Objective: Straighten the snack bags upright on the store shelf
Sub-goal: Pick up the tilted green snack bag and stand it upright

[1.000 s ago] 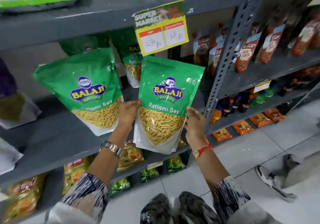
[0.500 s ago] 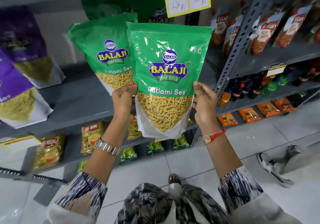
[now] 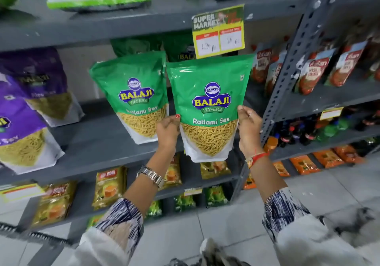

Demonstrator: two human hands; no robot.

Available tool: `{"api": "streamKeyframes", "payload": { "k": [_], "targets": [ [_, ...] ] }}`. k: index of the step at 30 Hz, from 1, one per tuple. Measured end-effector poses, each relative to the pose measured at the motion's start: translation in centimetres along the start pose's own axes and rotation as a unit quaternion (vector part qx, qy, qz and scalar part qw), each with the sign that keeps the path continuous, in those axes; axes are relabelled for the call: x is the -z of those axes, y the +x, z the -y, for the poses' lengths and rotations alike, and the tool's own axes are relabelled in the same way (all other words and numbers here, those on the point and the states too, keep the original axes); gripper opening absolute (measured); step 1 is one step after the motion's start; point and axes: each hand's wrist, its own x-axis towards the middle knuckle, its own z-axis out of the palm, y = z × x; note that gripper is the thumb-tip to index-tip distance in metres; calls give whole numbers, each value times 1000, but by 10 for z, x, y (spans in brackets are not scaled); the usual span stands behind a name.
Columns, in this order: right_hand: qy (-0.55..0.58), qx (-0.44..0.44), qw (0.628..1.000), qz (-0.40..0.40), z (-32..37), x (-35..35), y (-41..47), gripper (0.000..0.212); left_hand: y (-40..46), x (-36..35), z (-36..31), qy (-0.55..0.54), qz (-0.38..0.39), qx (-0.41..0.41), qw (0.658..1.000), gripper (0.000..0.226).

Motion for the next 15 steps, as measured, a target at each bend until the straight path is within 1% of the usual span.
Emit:
{"api": "streamKeyframes", "payload": {
  "k": [4,8,11,15],
  "targets": [
    [11,-8,1000,20,0,-14,47,9,31,-26,-4,10,-7,-18,1000,23],
    [14,-6,999,50,0,-29,83,12,61,-39,-6,57,-19,-69,996,15],
    [16,2,997,74,-5,-36,97,12,78,-43,-5,40,-29,-74,996,14],
    [26,-7,996,88,-20,-36,107,18,88,-43,5,28,-12,-104,994,13]
  ]
}}
